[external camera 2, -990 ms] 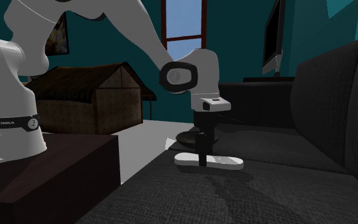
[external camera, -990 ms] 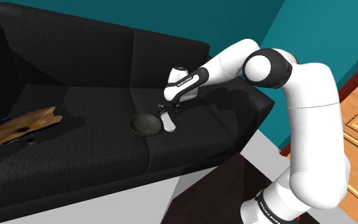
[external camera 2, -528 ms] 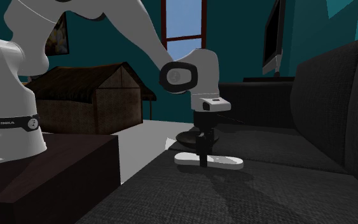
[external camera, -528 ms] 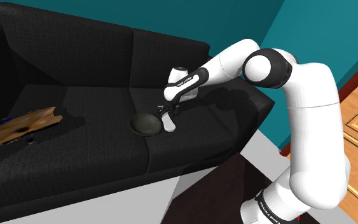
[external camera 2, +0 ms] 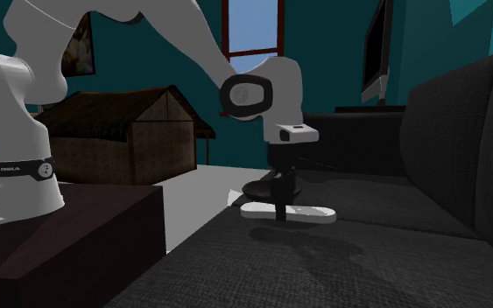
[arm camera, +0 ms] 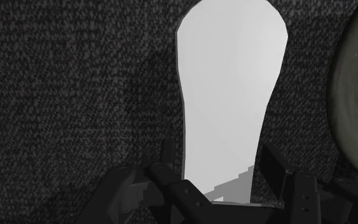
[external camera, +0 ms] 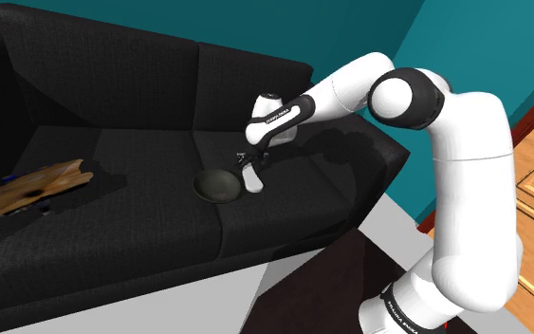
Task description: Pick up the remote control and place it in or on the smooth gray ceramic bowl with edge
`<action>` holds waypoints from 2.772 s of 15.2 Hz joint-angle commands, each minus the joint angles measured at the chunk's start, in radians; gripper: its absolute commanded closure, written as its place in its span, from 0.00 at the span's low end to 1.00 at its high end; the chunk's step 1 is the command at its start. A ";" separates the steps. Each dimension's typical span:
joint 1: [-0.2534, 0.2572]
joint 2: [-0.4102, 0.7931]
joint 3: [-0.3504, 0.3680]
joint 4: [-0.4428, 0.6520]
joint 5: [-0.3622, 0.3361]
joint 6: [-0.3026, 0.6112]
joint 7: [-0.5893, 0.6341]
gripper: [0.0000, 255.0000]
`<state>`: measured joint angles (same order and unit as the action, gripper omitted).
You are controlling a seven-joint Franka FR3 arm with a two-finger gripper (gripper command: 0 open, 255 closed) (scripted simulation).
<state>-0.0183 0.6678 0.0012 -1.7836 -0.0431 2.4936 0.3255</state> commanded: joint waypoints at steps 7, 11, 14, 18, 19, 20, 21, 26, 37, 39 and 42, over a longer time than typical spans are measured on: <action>-0.001 -0.081 0.002 -0.012 0.002 -0.069 -0.003 1.00; -0.001 -0.118 0.002 -0.011 0.003 -0.107 -0.004 1.00; -0.001 -0.144 0.003 -0.008 0.004 -0.136 -0.005 1.00; -0.002 -0.177 0.004 0.000 0.005 -0.176 -0.007 1.00; -0.002 -0.185 0.004 0.002 0.006 -0.186 -0.007 1.00; -0.002 -0.192 0.004 0.004 0.006 -0.196 -0.008 1.00; -0.002 -0.194 0.004 0.005 0.006 -0.199 -0.008 1.00; 0.079 -0.219 0.025 -0.029 -0.012 -0.193 0.103 1.00; 0.206 -0.198 0.058 -0.030 -0.041 -0.177 0.280 1.00; 0.207 -0.182 0.057 -0.035 -0.043 -0.157 0.282 1.00; 0.208 -0.157 0.055 -0.039 -0.047 -0.127 0.285 1.00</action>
<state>0.1908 0.4999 0.0571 -1.8241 -0.0887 2.3554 0.6113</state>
